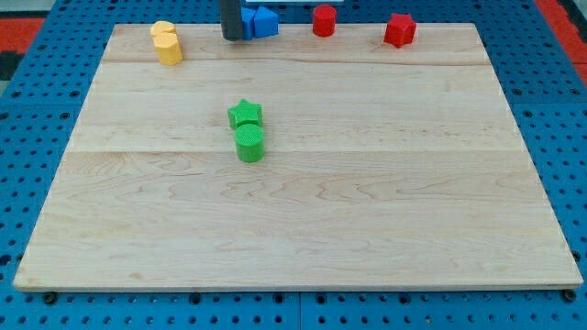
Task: Push the blue cube into blue triangle towards left side
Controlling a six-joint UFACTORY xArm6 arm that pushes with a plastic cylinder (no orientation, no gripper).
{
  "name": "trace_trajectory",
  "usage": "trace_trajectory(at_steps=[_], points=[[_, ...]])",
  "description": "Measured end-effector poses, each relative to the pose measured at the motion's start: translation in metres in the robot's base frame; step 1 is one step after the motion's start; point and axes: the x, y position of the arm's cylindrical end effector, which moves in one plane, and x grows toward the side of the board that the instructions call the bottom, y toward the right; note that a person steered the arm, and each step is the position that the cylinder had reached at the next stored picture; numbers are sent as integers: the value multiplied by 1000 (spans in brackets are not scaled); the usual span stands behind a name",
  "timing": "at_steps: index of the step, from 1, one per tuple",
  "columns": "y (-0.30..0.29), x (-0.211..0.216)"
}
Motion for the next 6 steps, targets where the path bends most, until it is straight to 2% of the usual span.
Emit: trace_trajectory(at_steps=[4, 5, 6], points=[[26, -9], [27, 13], [61, 30]])
